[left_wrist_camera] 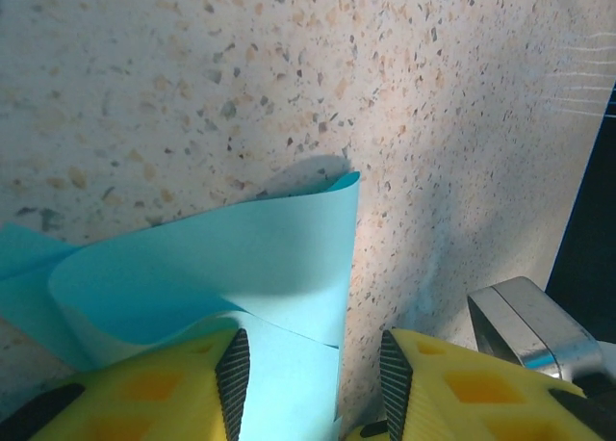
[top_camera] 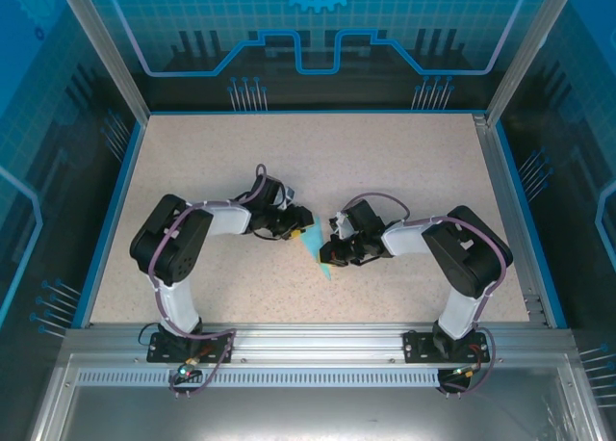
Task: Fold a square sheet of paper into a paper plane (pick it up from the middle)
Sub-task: Fold the wing for the fifth time at the center of the table.
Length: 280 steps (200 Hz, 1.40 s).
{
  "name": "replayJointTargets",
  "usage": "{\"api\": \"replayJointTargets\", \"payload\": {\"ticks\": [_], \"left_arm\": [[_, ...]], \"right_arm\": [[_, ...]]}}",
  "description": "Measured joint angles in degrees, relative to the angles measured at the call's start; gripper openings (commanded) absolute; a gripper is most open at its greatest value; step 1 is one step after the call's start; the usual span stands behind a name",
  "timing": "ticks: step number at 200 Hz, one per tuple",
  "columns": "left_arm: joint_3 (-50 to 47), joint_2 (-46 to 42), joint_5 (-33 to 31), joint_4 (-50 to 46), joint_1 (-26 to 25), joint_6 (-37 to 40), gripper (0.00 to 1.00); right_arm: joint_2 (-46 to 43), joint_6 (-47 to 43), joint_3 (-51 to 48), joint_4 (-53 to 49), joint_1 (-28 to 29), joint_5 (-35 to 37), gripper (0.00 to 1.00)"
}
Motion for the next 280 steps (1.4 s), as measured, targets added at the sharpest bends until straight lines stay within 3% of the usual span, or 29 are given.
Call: {"api": "replayJointTargets", "payload": {"ticks": [80,145,180,225,280], "left_arm": [[3.8,1.22,-1.36,-4.33,6.88,3.54,0.45],[5.11,-4.72,-1.9,-7.72,7.67,3.91,0.45],[2.67,-10.32,0.2,-4.2,4.96,1.46,0.43],[2.27,-7.34,1.73,-1.6,-2.27,0.02,0.42],[-1.66,-3.56,1.16,0.59,-2.67,-1.6,0.41]], "right_arm": [[0.28,0.0,0.39,-0.39,0.0,-0.31,0.04],[0.39,0.22,0.98,-1.14,0.0,-0.35,0.04],[0.46,0.76,1.11,-1.31,0.02,-0.24,0.05],[0.5,1.33,1.11,-1.25,0.02,-0.24,0.05],[0.55,1.6,1.07,-1.09,0.02,-0.26,0.04]]}}
